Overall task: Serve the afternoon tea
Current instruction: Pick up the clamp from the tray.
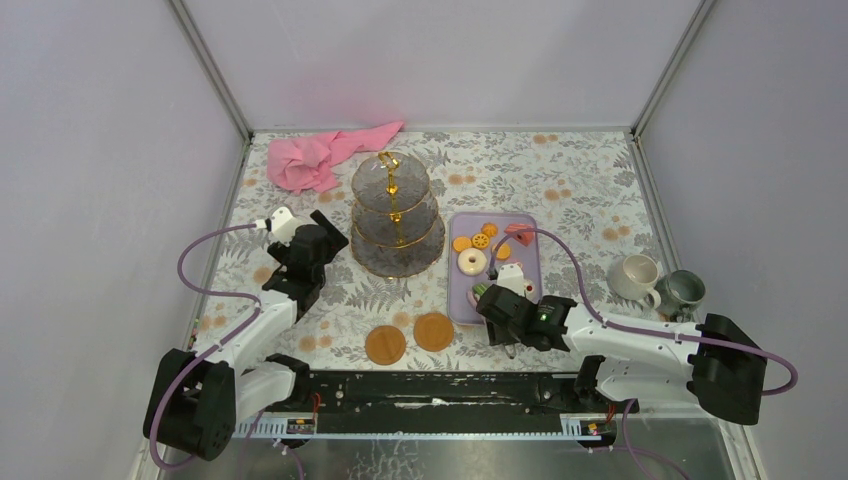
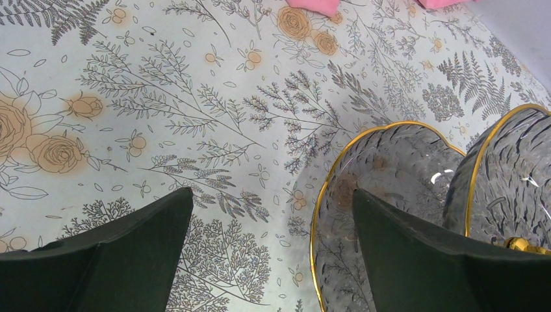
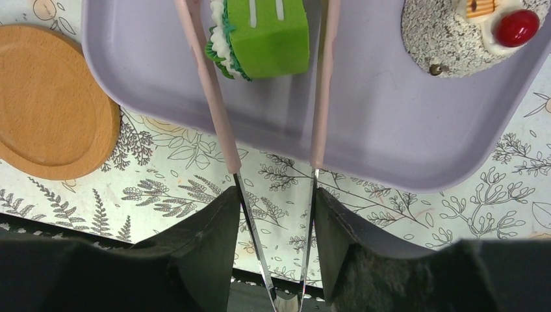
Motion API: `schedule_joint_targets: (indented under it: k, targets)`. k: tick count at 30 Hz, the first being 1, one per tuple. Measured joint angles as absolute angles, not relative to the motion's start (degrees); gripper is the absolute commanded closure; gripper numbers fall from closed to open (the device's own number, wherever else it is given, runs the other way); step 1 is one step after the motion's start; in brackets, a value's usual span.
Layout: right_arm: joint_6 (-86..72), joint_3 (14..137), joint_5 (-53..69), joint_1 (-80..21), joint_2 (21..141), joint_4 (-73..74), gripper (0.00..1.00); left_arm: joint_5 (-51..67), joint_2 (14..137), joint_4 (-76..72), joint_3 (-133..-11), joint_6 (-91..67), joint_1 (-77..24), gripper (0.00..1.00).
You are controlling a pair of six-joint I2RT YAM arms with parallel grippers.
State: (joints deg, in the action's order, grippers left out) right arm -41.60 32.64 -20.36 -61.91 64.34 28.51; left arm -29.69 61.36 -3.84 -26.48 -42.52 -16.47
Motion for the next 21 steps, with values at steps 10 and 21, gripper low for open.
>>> schedule_joint_targets:
  k: [10,21]
  targets:
    - [-42.89,32.6,-20.34,-62.7,63.92,28.6,0.48,-29.69,61.36,-3.84,-26.48,-42.52,-16.47,0.0]
    - [-45.87,32.58,-20.56,-66.41,63.57,30.26,0.48,-29.69,61.23,-3.81,-26.48,-42.52,-16.47,0.0]
